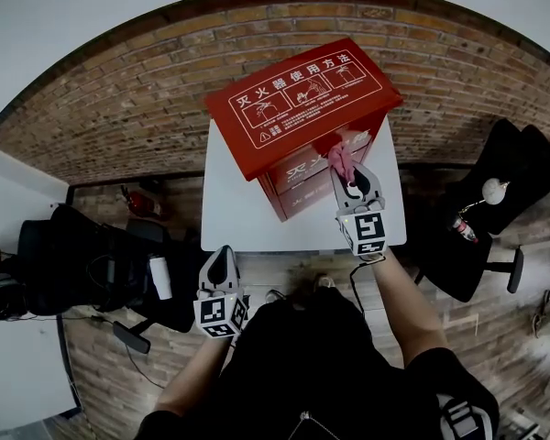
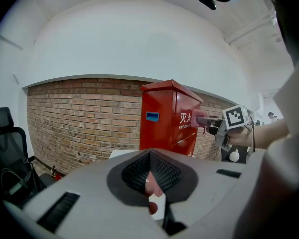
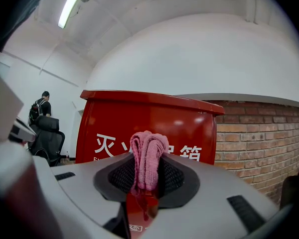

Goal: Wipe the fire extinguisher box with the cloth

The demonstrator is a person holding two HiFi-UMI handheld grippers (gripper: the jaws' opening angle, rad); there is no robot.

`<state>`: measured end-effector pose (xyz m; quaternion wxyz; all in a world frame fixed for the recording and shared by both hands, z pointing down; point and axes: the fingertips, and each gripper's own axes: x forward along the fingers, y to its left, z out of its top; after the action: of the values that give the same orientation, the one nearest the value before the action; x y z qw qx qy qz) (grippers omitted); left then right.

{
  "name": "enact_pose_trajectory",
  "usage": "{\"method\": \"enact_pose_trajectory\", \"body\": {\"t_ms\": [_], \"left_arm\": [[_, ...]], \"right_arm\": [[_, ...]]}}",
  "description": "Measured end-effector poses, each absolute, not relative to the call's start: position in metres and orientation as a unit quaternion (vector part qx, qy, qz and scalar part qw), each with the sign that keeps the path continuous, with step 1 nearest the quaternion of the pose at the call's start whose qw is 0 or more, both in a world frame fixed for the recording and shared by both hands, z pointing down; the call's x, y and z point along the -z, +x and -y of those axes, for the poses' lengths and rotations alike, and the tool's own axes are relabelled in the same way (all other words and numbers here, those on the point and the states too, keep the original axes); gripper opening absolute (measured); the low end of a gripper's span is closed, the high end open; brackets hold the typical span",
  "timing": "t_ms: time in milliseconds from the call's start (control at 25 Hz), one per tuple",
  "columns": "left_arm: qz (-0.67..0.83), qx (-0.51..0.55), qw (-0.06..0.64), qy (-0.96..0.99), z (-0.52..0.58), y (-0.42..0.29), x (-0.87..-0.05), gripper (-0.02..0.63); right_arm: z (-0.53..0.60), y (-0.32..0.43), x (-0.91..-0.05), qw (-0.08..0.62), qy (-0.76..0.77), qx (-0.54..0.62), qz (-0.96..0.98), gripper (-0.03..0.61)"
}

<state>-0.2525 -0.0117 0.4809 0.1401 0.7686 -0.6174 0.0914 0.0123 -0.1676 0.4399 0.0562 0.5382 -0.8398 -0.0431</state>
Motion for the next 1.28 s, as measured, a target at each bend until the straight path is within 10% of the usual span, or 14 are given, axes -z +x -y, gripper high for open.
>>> {"method": "enact_pose_trajectory", "body": {"t_ms": [1280], "left_arm": [[0.574, -0.068, 0.142, 0.803, 0.004, -0.322, -0.483, 0.028]], "right_arm": [[0.115, -0.104, -0.433, 0.066, 0.543, 0.039, 0.836, 0.11]]}}
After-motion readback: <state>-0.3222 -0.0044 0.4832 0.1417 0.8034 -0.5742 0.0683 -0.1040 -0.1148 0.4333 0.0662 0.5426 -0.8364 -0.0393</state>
